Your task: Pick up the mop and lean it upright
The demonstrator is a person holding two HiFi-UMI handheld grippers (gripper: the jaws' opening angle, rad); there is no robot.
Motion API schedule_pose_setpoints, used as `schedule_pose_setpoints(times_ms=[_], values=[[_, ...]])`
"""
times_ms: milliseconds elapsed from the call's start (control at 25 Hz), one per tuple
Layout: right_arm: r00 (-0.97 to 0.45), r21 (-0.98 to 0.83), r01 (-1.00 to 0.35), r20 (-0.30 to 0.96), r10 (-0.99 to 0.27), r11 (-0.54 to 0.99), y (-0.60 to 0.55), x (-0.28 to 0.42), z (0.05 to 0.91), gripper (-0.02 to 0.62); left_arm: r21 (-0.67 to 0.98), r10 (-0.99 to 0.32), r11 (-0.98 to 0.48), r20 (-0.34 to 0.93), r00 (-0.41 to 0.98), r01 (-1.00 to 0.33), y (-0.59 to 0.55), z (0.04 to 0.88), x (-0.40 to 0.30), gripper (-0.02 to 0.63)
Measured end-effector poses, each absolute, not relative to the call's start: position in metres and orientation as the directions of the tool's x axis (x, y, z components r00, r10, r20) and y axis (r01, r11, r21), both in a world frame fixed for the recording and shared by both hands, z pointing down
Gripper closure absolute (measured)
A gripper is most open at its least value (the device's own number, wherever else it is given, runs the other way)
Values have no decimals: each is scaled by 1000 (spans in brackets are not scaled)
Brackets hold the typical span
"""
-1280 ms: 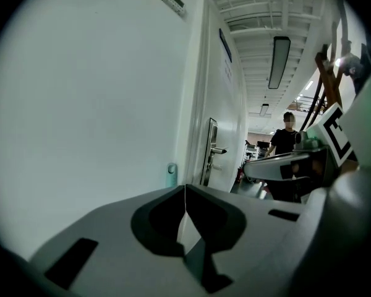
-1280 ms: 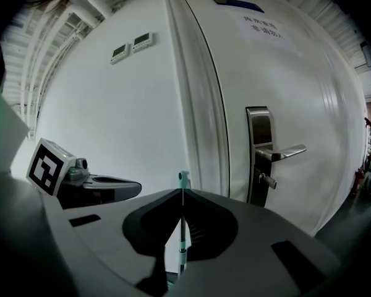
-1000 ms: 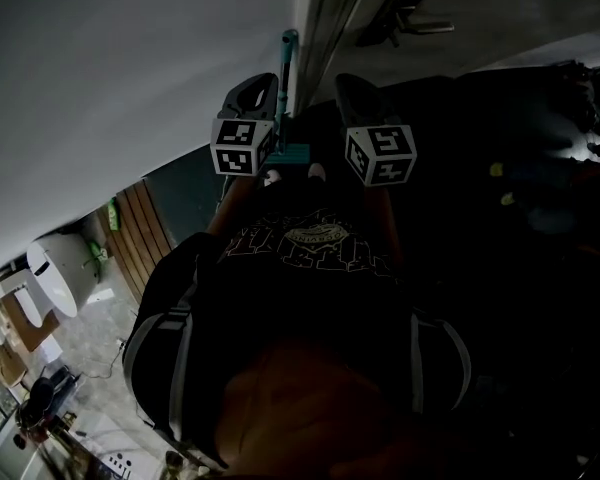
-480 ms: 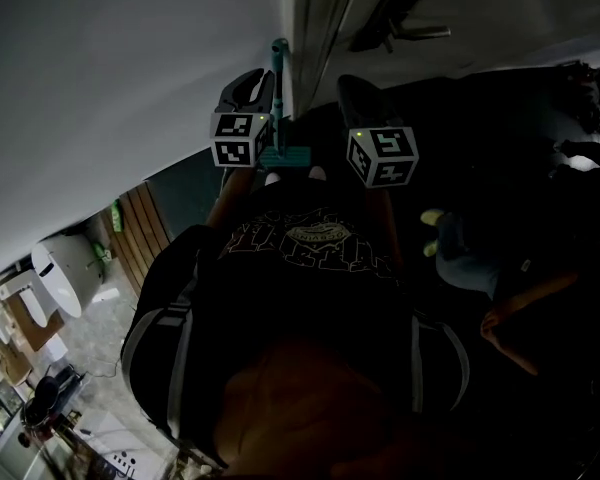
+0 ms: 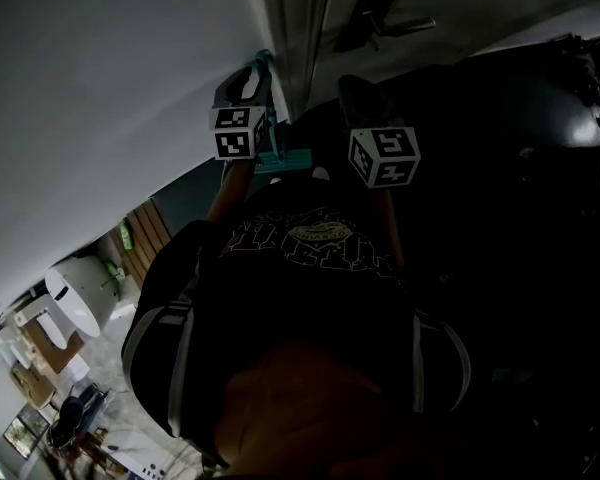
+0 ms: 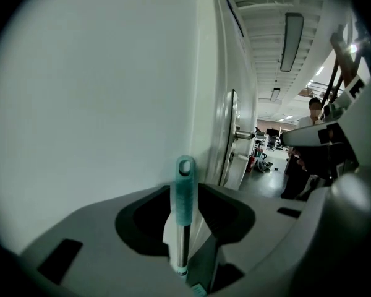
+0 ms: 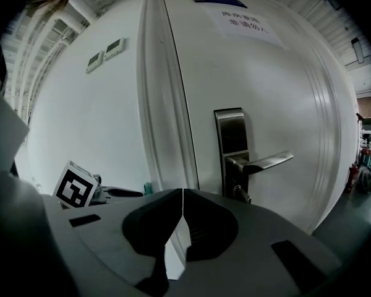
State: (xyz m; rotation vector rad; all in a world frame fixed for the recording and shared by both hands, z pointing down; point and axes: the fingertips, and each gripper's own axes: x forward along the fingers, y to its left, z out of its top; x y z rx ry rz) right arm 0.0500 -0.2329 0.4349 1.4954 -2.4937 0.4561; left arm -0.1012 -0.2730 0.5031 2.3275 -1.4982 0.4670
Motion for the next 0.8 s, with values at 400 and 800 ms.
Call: schedule_pose_setpoints(times_ms=[400,800], values=[[-434,-166,-901,332,-837,401,-242,63,438,575,115,-786,-393,473,398,-912,-287,520,-91,425],[-429,-170,-903,346,-834,394,-241,69,439,575,95,-780,-403,484,396,-910,-286,524,-88,457]])
